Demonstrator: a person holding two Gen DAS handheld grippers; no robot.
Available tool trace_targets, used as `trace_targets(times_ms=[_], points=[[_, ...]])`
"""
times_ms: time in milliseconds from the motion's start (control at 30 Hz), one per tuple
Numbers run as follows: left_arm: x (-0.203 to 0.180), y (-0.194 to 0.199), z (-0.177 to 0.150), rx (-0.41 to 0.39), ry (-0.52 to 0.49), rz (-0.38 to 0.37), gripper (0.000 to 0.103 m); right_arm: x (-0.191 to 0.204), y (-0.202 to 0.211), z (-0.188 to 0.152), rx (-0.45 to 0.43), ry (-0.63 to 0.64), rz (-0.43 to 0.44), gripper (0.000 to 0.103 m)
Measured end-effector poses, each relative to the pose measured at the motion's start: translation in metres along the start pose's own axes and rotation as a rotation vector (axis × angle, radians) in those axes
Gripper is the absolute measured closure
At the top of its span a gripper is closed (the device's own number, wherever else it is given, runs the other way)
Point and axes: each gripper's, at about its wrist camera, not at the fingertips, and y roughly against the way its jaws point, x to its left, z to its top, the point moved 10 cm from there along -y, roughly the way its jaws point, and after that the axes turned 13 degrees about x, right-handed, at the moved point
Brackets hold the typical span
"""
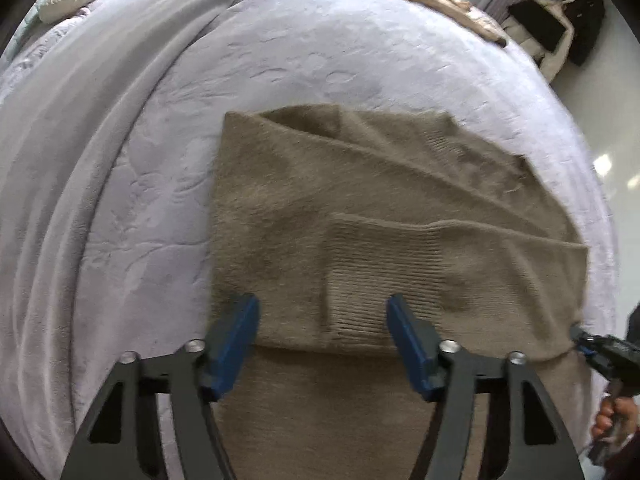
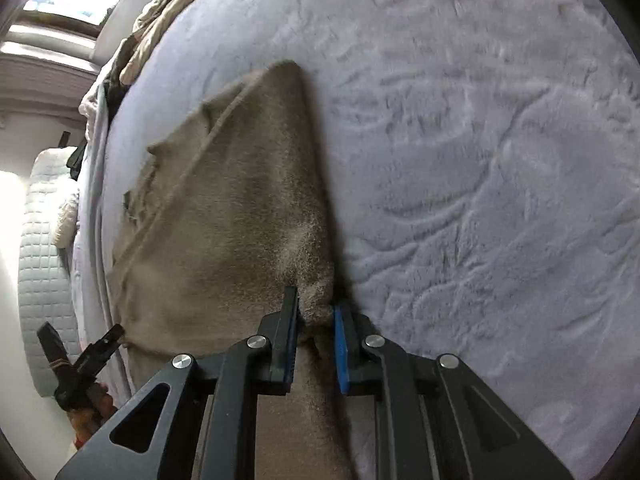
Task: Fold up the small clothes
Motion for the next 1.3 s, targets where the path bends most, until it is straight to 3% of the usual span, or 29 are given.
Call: trace_targets(times_ms=[67, 100, 167, 333, 400, 433, 467, 500, 533, 600, 767, 867, 967, 1033, 1133, 1300], points=[[-0.006, 0.000, 0.000, 0.001, -0.027, -0.015, 0.065, 0.002, 0.000, -0.001, -0.014, 0.015, -0.012, 0.086], [-0.008, -0.005, -0.002, 0.022, -0.042, -0.010, 0.090, 0.004, -0.001, 0.000, -0.016, 0.017, -0.012, 0.086], [-0.004, -0.013, -0.005, 0.034, -0.043, 0.034, 0.091, 0.003, 0.000, 0.000, -0.016, 0.009, -0.001, 0.086], [0.008, -0.007, -0.013, 0.016, 0.005, 0.020, 0.091, 0.000, -0.002, -0.001, -0.018, 0.010, -0.032, 0.086], [0.013, 0.001, -0.018, 0.016, -0.016, 0.074, 0.091, 0.003, 0.001, -0.002, -0.022, 0.012, -0.045, 0.084], [0.016, 0.006, -0.022, 0.018, -0.033, 0.109, 0.089, 0.004, 0.002, -0.002, -0.023, 0.012, -0.050, 0.082], [0.017, 0.010, -0.025, 0.021, -0.044, 0.129, 0.080, 0.005, 0.004, -0.004, -0.025, 0.013, -0.053, 0.082], [0.020, 0.013, -0.029, 0.024, -0.048, 0.144, 0.037, 0.007, 0.007, -0.005, -0.026, 0.011, -0.059, 0.082], [0.024, 0.019, -0.032, 0.012, -0.043, 0.163, 0.012, 0.008, 0.010, -0.007, -0.028, 0.009, -0.065, 0.081], [0.028, 0.033, -0.039, -0.019, -0.052, 0.185, 0.011, 0.011, 0.017, -0.013, -0.031, 0.013, -0.078, 0.080], [0.027, 0.043, -0.059, 0.023, -0.064, 0.198, 0.011, 0.032, 0.035, -0.037, -0.028, 0.064, -0.108, 0.077], [0.020, 0.046, -0.068, 0.049, -0.074, 0.213, 0.011, 0.049, 0.043, -0.053, -0.022, 0.096, -0.130, 0.063], [0.004, 0.049, -0.080, 0.089, -0.098, 0.172, 0.011, 0.068, 0.049, -0.066, -0.036, 0.134, -0.151, 0.039], [-0.006, 0.054, -0.089, 0.092, -0.108, 0.163, 0.011, 0.078, 0.052, -0.074, -0.058, 0.167, -0.211, 0.016], [-0.017, 0.063, -0.104, 0.102, -0.127, 0.153, 0.011, 0.093, 0.052, -0.092, -0.045, 0.218, -0.267, 0.016], [-0.026, 0.071, -0.129, 0.140, -0.134, 0.151, 0.011, 0.102, 0.046, -0.121, 0.010, 0.222, -0.247, 0.016]])
